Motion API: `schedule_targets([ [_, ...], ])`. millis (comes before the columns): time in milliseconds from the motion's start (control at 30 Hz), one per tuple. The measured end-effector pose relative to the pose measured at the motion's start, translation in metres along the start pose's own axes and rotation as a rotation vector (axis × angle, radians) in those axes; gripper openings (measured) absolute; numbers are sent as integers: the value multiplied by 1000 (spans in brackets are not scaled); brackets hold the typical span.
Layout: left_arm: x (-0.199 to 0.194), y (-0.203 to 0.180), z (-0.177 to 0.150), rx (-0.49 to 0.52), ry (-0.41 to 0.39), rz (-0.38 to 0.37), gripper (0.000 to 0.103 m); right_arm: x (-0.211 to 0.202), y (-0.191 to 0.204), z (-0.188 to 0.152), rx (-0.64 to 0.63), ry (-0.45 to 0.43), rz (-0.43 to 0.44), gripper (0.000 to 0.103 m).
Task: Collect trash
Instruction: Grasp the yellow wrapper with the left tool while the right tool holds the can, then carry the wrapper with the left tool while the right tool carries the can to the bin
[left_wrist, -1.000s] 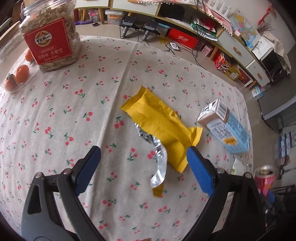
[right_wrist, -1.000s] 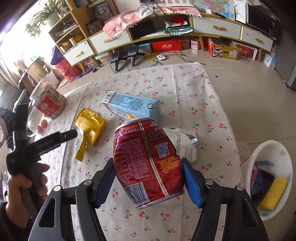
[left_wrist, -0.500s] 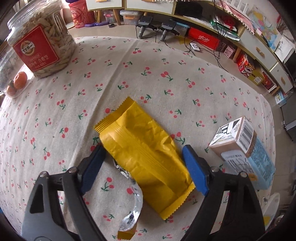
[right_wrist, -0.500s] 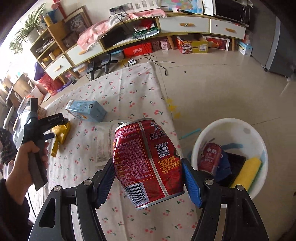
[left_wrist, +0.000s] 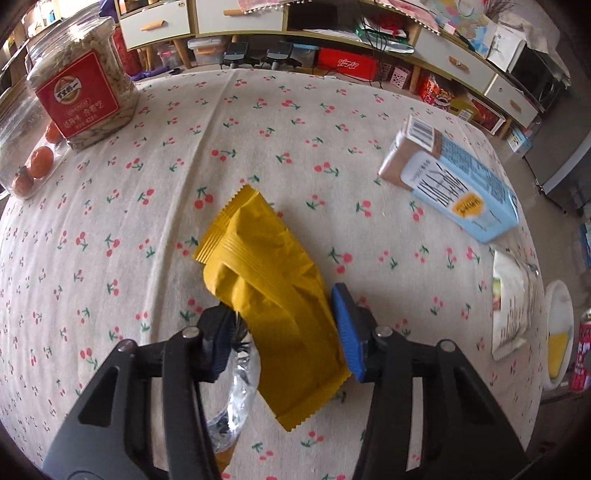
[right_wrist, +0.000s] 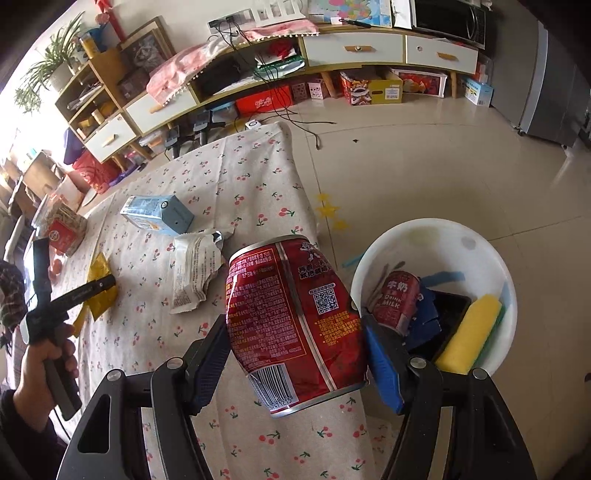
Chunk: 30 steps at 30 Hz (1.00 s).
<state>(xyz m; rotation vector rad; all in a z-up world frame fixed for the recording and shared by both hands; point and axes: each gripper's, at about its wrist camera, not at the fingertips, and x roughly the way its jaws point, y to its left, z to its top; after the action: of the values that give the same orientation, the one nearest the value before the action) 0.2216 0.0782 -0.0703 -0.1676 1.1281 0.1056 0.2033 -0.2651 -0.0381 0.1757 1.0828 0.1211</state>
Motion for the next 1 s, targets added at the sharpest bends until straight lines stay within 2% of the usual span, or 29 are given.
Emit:
schedule_targets([
  [167,-14,-13,-18,47,-2,-55,44,-6,-16,-3,35,-13,2,71],
  [533,-52,-68,-39,144,-72,-179,43,-25,-73,-12,153,-49,-3,71],
  [767,-74,-141,-52,257,-88,-291,43,-37,-122,-19,251,-72,-28,71],
  [1000,-70,-227,-63,369,-62,-373,43,-43,-159,-33,322,-75,-47,71],
])
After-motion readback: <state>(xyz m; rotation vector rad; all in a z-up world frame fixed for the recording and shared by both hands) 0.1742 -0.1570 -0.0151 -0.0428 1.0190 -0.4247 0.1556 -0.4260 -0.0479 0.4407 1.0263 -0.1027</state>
